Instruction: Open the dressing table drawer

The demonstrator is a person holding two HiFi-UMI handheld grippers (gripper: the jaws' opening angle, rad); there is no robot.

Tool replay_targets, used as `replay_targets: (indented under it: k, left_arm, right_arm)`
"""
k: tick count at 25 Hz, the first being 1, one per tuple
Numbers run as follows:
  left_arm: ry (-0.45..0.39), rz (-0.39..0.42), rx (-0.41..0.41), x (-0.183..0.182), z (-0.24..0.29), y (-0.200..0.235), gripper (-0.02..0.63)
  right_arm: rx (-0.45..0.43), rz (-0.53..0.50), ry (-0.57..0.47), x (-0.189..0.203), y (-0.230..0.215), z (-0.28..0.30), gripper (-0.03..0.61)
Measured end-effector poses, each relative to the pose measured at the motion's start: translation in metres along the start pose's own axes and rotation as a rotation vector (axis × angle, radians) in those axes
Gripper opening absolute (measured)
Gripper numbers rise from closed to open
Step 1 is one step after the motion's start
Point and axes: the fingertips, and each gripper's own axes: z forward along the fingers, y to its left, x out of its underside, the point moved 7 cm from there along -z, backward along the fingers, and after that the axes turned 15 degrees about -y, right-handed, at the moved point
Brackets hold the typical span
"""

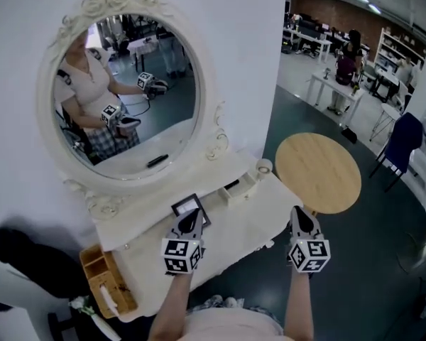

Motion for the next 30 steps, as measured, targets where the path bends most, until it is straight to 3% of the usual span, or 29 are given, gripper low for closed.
replay_targets:
  k: [13, 30]
  left_arm:
    - [-0.012, 0.017, 0.025, 0.001, 0.003, 0.012, 0.026]
    - [-0.004, 0.006, 0.025, 0.007, 0.005, 0.018, 0.026]
  right_arm:
    - [0.099, -0.038, -0.004, 0.001, -0.022, -0.022, 0.014]
    - [0.122, -0.053, 0.039, 0.004, -0.026, -0.022, 0.014]
